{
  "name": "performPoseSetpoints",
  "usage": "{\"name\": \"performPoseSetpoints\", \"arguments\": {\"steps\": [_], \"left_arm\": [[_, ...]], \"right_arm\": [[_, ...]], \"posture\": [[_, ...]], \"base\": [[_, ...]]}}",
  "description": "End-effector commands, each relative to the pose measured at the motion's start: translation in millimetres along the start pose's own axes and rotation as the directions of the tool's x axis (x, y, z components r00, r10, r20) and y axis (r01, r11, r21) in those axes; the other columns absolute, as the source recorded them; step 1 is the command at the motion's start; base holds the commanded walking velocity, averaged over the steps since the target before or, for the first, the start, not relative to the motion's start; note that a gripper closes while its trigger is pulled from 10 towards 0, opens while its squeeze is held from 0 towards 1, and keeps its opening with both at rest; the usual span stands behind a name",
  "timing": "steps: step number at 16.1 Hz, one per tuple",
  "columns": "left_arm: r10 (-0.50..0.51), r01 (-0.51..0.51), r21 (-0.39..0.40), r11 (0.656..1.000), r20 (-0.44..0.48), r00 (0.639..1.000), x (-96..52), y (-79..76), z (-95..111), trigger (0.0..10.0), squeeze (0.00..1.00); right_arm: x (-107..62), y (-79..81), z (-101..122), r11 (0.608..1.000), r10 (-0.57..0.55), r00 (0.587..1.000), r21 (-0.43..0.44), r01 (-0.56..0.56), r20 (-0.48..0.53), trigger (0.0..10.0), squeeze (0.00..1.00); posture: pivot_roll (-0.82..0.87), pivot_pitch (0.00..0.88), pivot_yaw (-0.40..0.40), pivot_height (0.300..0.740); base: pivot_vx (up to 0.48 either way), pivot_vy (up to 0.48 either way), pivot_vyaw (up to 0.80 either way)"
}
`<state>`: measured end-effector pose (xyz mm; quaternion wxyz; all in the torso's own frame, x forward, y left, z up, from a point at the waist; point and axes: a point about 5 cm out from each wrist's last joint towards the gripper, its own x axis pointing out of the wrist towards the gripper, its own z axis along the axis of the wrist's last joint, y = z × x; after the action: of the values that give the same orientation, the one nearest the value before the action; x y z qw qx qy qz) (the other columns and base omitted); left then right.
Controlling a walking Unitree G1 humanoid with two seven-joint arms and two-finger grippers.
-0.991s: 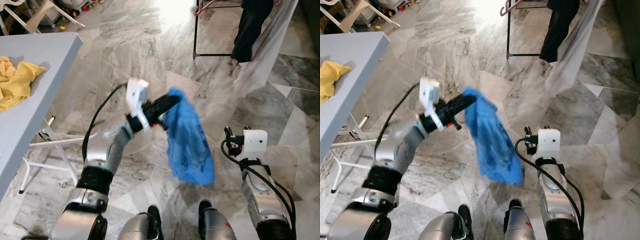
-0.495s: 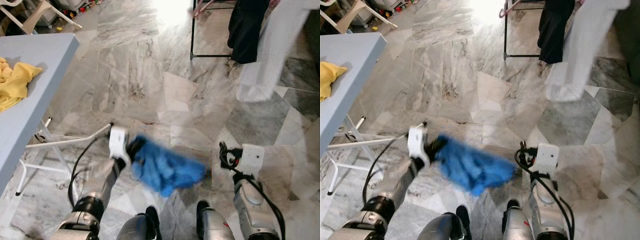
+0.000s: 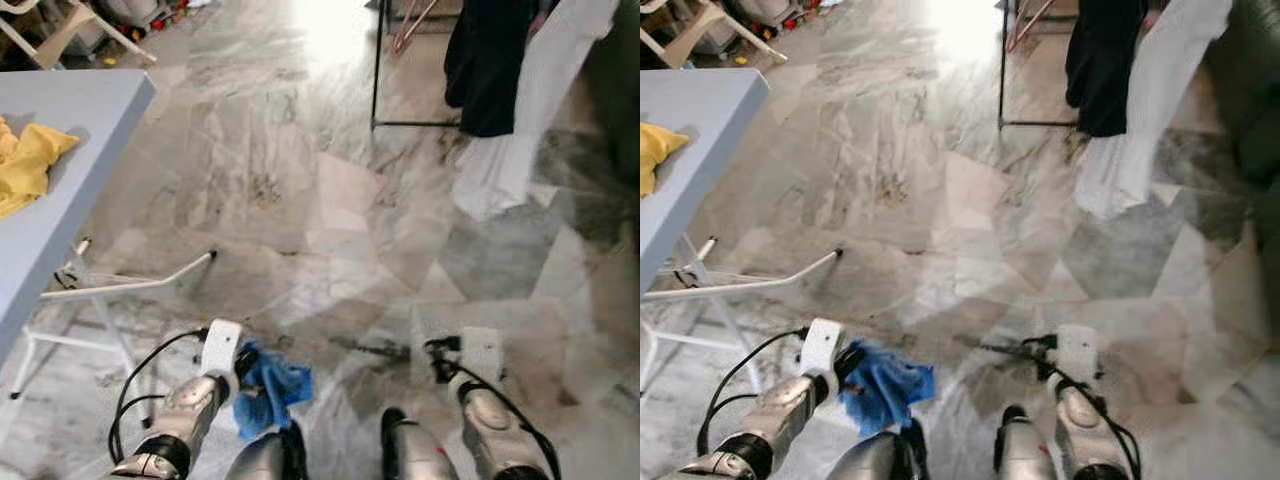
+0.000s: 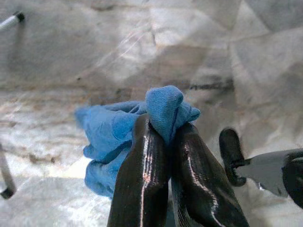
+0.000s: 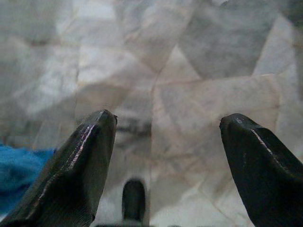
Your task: Hang hanger
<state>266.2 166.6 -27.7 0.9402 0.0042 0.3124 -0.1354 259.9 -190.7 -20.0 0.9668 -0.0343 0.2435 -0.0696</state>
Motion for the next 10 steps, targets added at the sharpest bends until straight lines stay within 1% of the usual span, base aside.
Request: {"name": "performPoseSetpoints", "arguments": {"steps": [1,2,3,4,5,8,10], "left_arm": [[0.043,-0.042,0.008,0.999,-0.061,0.997,-6.5,8.7,-16,10.0,0.0],[0.052,-0.052,0.008,0.999,-0.071,0.996,-7.7,10.2,-19,10.0,0.0],[0.064,-0.062,0.026,0.998,-0.092,0.994,-9.4,11.8,-24,10.0,0.0],[0.065,-0.063,0.028,0.998,-0.095,0.993,-9.6,11.9,-24,10.0,0.0],[0.076,-0.073,0.026,0.997,-0.105,0.992,-10.8,13.2,-27,10.0,0.0],[0.086,-0.083,0.032,0.996,-0.12,0.989,-11.6,13.2,-30,10.0,0.0],[0.098,-0.093,0.044,0.995,-0.139,0.985,-11.9,13.5,-32,10.0,0.0]], "right_arm": [[-4.2,7.3,-16,0.999,0.034,0.997,-0.008,-0.035,-0.066,2.4,0.0],[-4.3,8.1,-19,0.999,0.036,0.996,-0.007,-0.037,-0.085,0.0,0.0],[-4.3,7.9,-23,0.999,0.036,0.993,-0.027,-0.04,-0.114,0.0,0.0],[-4.3,7.8,-24,0.999,0.036,0.992,-0.028,-0.04,-0.118,0.0,0.0],[-5.2,6.3,-29,0.999,0.037,0.989,-0.011,-0.039,-0.145,0.0,0.0],[-8.7,6.4,-37,0.998,0.053,0.983,-0.031,-0.059,-0.177,0.0,0.0],[-10.4,9.9,-41,0.996,0.066,0.98,-0.053,-0.077,-0.189,0.0,0.0]], "posture": [[-0.19,0.186,0.08,0.74],[-0.19,0.186,0.08,0.74],[-0.18,0.181,0.071,0.74],[-0.18,0.181,0.071,0.74],[-0.18,0.178,0.068,0.74],[-0.17,0.175,0.07,0.74],[-0.17,0.17,0.067,0.74]], "base": [[0.0,0.0,0.0],[0.0,0.0,0.0],[0.0,0.0,0.0],[0.0,0.0,0.0],[0.0,0.0,0.0],[0.0,0.0,0.0],[0.0,0.0,0.0]]}}
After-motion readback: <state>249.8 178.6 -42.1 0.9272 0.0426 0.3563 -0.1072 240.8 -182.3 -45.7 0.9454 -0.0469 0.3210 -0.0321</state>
